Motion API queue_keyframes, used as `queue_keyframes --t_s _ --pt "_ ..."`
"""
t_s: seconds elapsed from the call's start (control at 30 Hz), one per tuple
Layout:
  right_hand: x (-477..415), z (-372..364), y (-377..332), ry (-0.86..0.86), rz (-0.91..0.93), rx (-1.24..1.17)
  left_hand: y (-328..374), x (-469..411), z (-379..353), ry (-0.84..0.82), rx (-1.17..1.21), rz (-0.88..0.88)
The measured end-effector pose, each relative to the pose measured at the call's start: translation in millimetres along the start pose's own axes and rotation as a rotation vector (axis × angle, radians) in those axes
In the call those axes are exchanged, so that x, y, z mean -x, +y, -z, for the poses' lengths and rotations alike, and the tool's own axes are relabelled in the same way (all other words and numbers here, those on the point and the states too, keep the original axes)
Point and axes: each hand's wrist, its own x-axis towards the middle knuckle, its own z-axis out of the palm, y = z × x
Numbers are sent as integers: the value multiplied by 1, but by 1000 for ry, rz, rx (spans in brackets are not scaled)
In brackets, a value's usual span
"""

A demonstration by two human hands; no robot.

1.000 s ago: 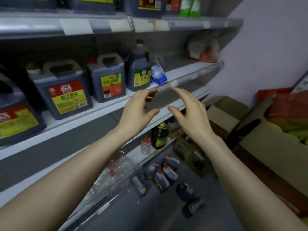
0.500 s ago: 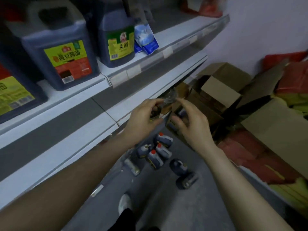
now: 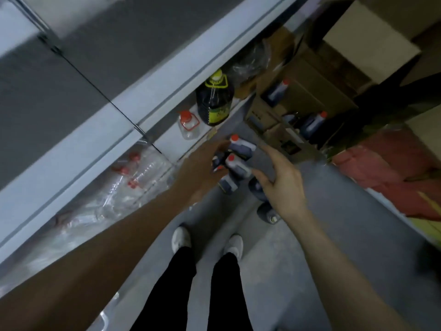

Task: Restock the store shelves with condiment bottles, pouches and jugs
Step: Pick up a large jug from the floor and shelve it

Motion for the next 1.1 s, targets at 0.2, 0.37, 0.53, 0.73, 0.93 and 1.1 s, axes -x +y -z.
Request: queue_keyframes --t_s 0.2,0.37,0.53,0.73,0.93,1.1 --pt "-16 -76 92 -122 -116 -70 -85 -16 -78 -123 -43 70" --pt "-27 -150 162 -222 -189 -46 -167 -30 -144 -140 -135 85" --pt "-42 -227 219 -284 -238 4 -244 -51 -201 -153 -133 125" --pt "-69 -333 284 -341 -349 12 -335 -89 -271 -186 -188 165" --pt "-90 -399 326 -304 -391 90 -395 -110 -316 -115 -221 177" --pt "-95 -416 345 -358 -296 165 -419 -119 -333 -117 -240 168"
